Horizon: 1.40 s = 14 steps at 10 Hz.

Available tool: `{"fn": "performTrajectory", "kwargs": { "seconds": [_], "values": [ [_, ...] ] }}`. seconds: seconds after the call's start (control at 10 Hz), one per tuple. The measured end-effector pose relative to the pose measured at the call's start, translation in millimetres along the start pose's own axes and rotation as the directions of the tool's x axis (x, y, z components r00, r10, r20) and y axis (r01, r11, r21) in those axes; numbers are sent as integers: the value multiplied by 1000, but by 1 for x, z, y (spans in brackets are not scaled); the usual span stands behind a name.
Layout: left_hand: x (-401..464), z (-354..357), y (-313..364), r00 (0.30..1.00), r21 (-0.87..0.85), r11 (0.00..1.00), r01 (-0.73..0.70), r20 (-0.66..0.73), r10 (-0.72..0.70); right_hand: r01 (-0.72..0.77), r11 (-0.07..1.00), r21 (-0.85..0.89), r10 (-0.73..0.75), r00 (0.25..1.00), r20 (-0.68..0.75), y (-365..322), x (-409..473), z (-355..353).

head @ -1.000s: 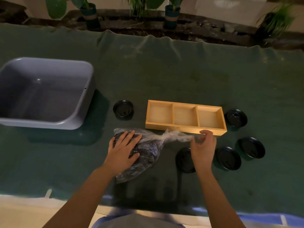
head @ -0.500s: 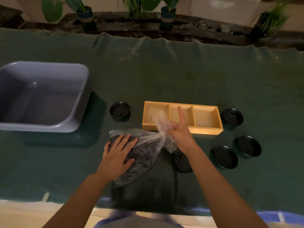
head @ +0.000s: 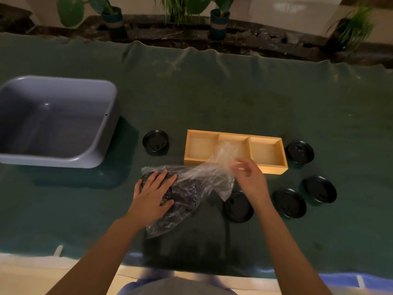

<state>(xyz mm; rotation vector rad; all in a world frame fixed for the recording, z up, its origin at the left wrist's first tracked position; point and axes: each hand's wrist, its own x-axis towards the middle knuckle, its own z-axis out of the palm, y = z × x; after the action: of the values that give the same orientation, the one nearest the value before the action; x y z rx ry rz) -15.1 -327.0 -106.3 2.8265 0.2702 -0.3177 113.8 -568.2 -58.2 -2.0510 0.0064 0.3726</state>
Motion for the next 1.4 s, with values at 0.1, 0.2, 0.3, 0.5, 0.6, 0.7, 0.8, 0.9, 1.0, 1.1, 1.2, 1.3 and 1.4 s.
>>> {"fn": "performTrajectory", "kwargs": {
  "seconds": [0.1, 0.2, 0.3, 0.5, 0.6, 0.7, 0.8, 0.9, 1.0, 1.1, 1.2, 1.3, 1.4],
  "values": [
    [-2, 1, 1, 1000, -5, 1000, -5, -8, 5, 343, 715, -610, -421, 907, 17, -14, -4, 19],
    [-3, 1, -1, 1000, -15, 1000, 7, -12, -7, 393, 793, -465, -411, 909, 68, -20, -9, 17],
    [-2, 0, -6, 1000, 0, 1000, 14, -14, -14, 101, 930, 353, -242, 893, 381, -5, -20, -3],
    [-2, 1, -8, 1000, 28, 1000, -3, -1, 3, -384, 893, 234, 104, 682, 723, 10, -16, -2],
    [-1, 1, -7, 1000, 38, 999, -7, -3, 7, -15, 969, -247, 170, 767, 619, 5, -9, 21],
    [-1, 1, -10, 1000, 58, 998, -16, -7, 16, 299, 766, -569, 124, 800, 587, 0, -8, 32],
    [-1, 0, -13, 999, 78, 996, -41, 1, 41, 425, 661, -618, 262, 642, 721, 2, -9, 28],
    [-2, -2, -16, 996, 76, 993, -85, 32, 83, 570, 607, -554, 338, 446, 829, 7, -11, 15],
    [-2, -5, -17, 996, 51, 996, -79, 40, 77, 528, 695, -488, 196, 514, 835, 9, -13, 22],
    [-1, -8, -17, 996, 31, 997, -73, 56, 71, -26, 995, -93, 92, 556, 826, 17, -14, 32],
    [-4, -10, -16, 993, 28, 994, -102, 67, 100, -389, 914, 119, 77, 453, 888, 25, -14, 35],
    [-10, -11, -11, 995, -25, 994, -102, 3, 102, -490, 851, 190, 155, 579, 801, 31, -15, 36],
    [-12, -9, -6, 994, 7, 995, -99, -41, 99, -489, 857, 162, 253, 673, 695, 27, -20, 40]
  ]
}}
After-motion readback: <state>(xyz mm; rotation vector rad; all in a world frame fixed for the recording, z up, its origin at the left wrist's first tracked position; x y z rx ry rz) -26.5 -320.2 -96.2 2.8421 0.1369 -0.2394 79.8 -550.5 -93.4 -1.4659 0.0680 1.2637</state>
